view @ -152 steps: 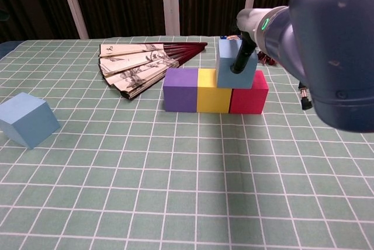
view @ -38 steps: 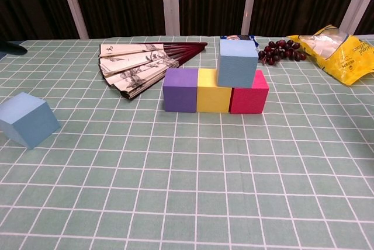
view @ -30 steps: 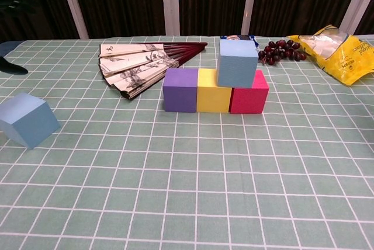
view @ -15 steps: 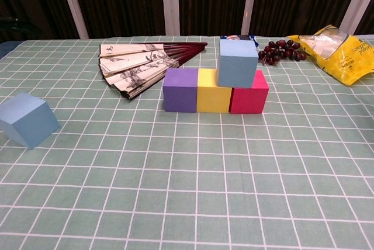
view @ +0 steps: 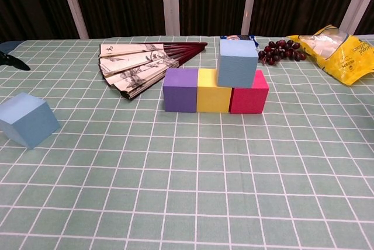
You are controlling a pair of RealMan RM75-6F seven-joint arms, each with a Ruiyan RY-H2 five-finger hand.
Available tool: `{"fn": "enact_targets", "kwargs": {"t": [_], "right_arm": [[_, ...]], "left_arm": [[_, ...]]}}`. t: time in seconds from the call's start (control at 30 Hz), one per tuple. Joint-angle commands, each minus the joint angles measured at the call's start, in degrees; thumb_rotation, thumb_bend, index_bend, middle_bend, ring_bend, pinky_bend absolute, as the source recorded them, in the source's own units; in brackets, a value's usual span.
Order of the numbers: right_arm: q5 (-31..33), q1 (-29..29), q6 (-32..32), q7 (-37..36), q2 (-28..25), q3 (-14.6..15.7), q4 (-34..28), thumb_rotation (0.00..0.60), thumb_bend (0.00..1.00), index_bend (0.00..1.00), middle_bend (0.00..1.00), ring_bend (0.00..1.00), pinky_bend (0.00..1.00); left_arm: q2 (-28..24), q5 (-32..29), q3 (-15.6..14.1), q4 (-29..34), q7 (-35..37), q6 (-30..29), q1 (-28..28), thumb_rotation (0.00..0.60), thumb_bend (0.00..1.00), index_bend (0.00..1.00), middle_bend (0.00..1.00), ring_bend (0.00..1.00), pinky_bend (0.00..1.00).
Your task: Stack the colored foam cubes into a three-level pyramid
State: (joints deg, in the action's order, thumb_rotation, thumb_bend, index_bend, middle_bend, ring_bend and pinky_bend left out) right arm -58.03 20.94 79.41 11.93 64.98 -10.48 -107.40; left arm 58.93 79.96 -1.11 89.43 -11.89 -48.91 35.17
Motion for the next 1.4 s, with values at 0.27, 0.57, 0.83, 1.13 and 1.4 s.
{"fn": "enact_targets", "kwargs": {"t": [0.27,0.57,0.83,1.13,1.4], "right_arm": [[0.45,-0.55,-0.90,0.07,0.32,-0.74,-0.33,0.600,0.38,0.00,0.00,0.00,0.00],[0.32,-0.94,-1.54,0.12,0.20,-1.20,-0.61,0.600,0.38,0.00,0.00,0.00,0.00],[0.43,-1.33,-1.57,0.06,0.22,-1.78,-0.83,0.600,0.38,0.00,0.00,0.00,0.00],[0.91,-1.34,-2.20,0.62,0.54,-2.08,-0.53,0.600,0.38,0.00,0.00,0.00,0.00],[1.00,-1.56,-2.22,1.16,0.84,-2.21,-0.50,0.600,0.38,0.00,0.00,0.00,0.00]], "left_arm": [[5.02,0.35,0.27,-4.80,0.93,1.52,1.10,0.600,0.06,0.00,0.09,0.06,0.03],[7.83,-1.35,0.97,-6.21,1.44,1.93,1.27,0.600,0.09,0.00,0.20,0.06,0.03],[8.83,-1.60,1.30,-7.00,2.18,2.04,1.58,0.600,0.12,0.00,0.29,0.07,0.03],[8.10,-1.48,1.50,-6.91,3.08,1.79,1.69,0.600,0.14,0.00,0.33,0.07,0.03],[8.42,-1.69,1.33,-7.37,3.60,2.00,1.63,0.600,0.21,0.00,0.44,0.10,0.03]]}}
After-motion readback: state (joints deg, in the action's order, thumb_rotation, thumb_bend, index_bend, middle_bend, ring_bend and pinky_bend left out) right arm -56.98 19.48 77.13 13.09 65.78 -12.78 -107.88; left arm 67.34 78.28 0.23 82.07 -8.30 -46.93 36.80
